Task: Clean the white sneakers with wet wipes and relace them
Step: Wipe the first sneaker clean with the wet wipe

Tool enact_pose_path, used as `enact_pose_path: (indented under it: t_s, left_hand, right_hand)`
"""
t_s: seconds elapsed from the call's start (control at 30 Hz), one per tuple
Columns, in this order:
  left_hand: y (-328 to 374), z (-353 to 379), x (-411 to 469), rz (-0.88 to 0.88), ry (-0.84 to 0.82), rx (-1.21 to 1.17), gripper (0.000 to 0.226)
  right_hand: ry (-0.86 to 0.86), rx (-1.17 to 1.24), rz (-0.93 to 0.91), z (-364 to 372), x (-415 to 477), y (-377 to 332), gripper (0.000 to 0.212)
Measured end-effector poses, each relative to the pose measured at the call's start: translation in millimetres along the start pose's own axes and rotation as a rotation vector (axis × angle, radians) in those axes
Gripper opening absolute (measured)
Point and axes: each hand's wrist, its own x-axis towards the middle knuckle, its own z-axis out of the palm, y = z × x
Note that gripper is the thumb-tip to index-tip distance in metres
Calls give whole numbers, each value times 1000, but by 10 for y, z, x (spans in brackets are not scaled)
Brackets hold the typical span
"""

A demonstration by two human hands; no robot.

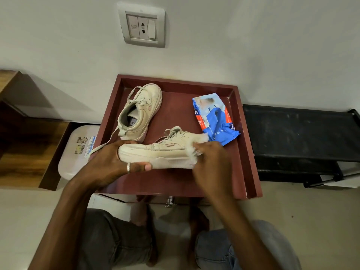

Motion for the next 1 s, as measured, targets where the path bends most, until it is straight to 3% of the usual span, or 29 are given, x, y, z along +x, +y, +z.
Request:
enact_pose_path:
  t_s: [0.2, 0.27, 0.4, 0.53, 0.67, 0.8, 0.87, 0.9, 0.93, 0.97, 1.0]
  left_hand:
    - [38, 69, -24, 43, 31, -7, 80]
    - [72, 97, -50, 48, 76, -27, 74]
    - [68, 111, -68, 96, 0, -70, 83]
    - [98, 135, -58, 78, 96, -116, 74]
    - [127, 284, -35, 60, 232, -114, 92]
    - [154, 327, -40, 83, 290, -24, 59]
    - [317, 393, -62, -89, 491, 127, 38]
    - [428, 418, -85, -170, 404, 33, 32]
    - [435, 450, -11, -180, 556, 124, 31]
    - [384, 449, 46, -250, 542, 49, 35]
    - [256, 515, 4, -103, 420, 87, 46]
  right_hand:
    - [-90, 84, -359, 194, -311, -629, 38]
    - [-135, 122, -416, 215, -298, -757, 35]
    - [-205, 36, -500, 256, -277, -845, 36]
    - [-139, 20, -425, 125, -200, -720, 34]
    - [-14, 17, -398, 36, -175, -735, 30]
    - [-28, -4, -488, 176, -181, -1018, 32]
    - [-75, -9, -518, 302, -193, -1095, 30]
    - [-88, -10, -518, 332, -189, -1104, 29]
    - [-102, -4, -509, 330, -183, -1092, 28]
    - [-117, 12, -490, 294, -171, -1061, 28]
    - [-122, 22, -473, 224, -161, -1004, 27]
